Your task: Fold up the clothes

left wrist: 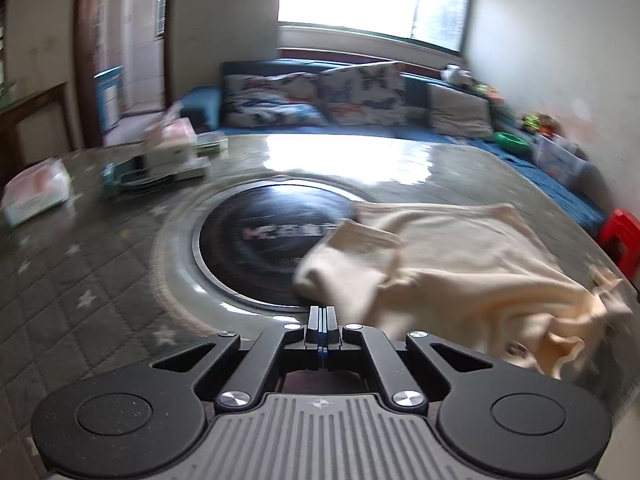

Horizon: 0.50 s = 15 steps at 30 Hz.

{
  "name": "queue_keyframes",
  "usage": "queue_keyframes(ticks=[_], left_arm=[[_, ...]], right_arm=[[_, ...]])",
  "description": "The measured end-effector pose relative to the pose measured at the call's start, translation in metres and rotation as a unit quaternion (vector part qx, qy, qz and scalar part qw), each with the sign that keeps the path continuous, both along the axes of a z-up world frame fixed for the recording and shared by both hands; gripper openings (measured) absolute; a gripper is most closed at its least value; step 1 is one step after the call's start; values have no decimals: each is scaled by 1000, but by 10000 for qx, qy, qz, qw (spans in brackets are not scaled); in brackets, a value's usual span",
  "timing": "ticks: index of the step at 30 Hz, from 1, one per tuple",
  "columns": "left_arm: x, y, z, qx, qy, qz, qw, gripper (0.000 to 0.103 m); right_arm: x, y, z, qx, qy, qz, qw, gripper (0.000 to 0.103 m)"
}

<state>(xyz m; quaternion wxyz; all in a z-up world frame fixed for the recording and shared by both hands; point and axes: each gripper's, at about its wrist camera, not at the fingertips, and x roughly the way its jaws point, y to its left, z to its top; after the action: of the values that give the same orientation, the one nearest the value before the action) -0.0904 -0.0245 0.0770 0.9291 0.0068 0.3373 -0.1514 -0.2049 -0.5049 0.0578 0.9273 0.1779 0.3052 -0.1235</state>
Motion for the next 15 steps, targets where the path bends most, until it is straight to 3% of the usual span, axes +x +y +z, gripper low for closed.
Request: queue_keyframes(ticks=[6,10,12,15], left_arm=[[-14,-57,1,105,-177,-1068,9941,4],[-16,-96,-6,179,-207,-1695,9852,15],[-17,-113,-10,303,-276,-1948,9800,29],[-19,-137,-17,489,-379,-2324,9706,33]], right_arm=[[-12,-5,8,-303,1,-180,9994,15],[0,12,20,-429,-130,292,9986,24],[9,25,24,-477,-157,606,9969,27],[24,51,26,-467,-154,1170,9919,28]])
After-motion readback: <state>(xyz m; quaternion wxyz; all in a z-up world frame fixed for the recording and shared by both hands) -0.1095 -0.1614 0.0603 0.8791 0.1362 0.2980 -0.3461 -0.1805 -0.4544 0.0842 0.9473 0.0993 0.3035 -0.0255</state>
